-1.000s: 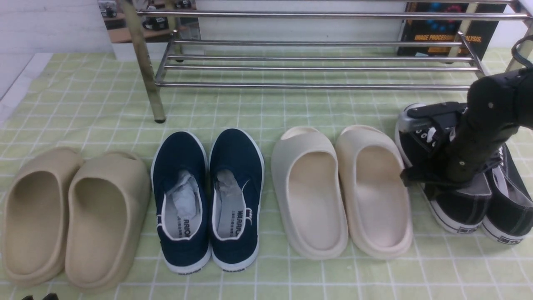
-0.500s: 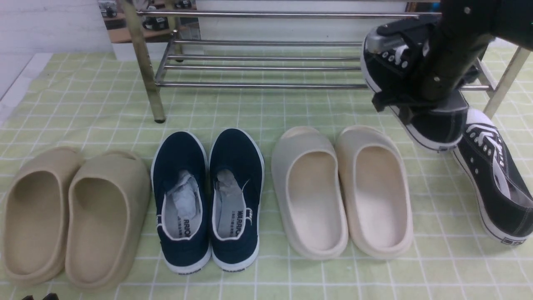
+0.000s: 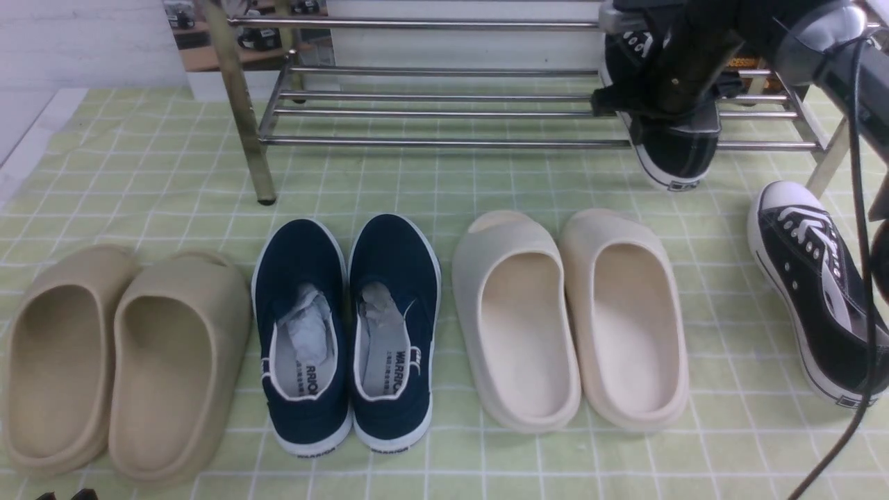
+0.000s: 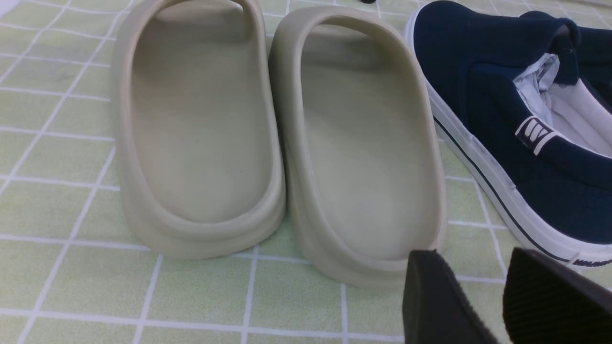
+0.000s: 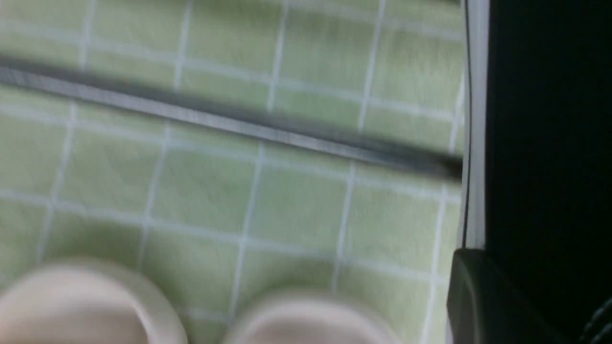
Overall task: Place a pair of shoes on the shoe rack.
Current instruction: Use the right arm to put a shoe into the shoe rack, then use the right arm to grab the shoe closest to it
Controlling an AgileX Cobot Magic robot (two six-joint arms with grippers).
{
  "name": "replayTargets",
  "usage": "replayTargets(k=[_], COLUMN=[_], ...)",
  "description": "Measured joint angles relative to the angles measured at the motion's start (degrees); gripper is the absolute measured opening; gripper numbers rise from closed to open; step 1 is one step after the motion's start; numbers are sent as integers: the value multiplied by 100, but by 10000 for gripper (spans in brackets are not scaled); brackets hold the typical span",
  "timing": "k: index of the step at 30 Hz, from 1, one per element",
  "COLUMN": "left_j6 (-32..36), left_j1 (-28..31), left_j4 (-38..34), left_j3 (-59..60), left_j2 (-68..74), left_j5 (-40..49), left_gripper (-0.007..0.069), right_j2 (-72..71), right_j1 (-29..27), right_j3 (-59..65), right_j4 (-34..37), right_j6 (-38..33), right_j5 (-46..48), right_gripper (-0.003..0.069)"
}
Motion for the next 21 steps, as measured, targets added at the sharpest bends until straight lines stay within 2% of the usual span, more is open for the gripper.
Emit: replayTargets(k=[1,3,4,5,6,7,10,14,19,20,21], left_j6=[0,0,0,0,0,0,0,0,0,0,0], left_j1=[0,0,0,0,0,0,0,0,0,0,0], left_j4=[0,0,0,0,0,0,0,0,0,0,0], left_j3=[0,0,0,0,0,0,0,0,0,0,0], left_j2=[0,0,0,0,0,0,0,0,0,0,0], left_j5=[0,0,0,0,0,0,0,0,0,0,0], left_gripper=[239,239,239,239,239,239,239,239,239,239,239], right_j2=[26,33,33,-9,-16,-88,-381,-1324,-3176,-3237,-3674], right_j1=[-43,-108,-114,-162,-168,-222,-285,-312,-331,-333,-373], right_j3=[-16,-31,-30,-57,-57,-61,39,903,3244,3345,4310], right_j4=[51,103,102,125,144,281,568,544,-99,-150,-316], right_j6=[0,0,0,0,0,0,0,-294,-463,-463,-313], right_j5=[-94,-279,-305,-346,-335,-262,-96,-37,188,196,221], right_gripper=[83,170,181,274,286,399,542,611,582,582,567])
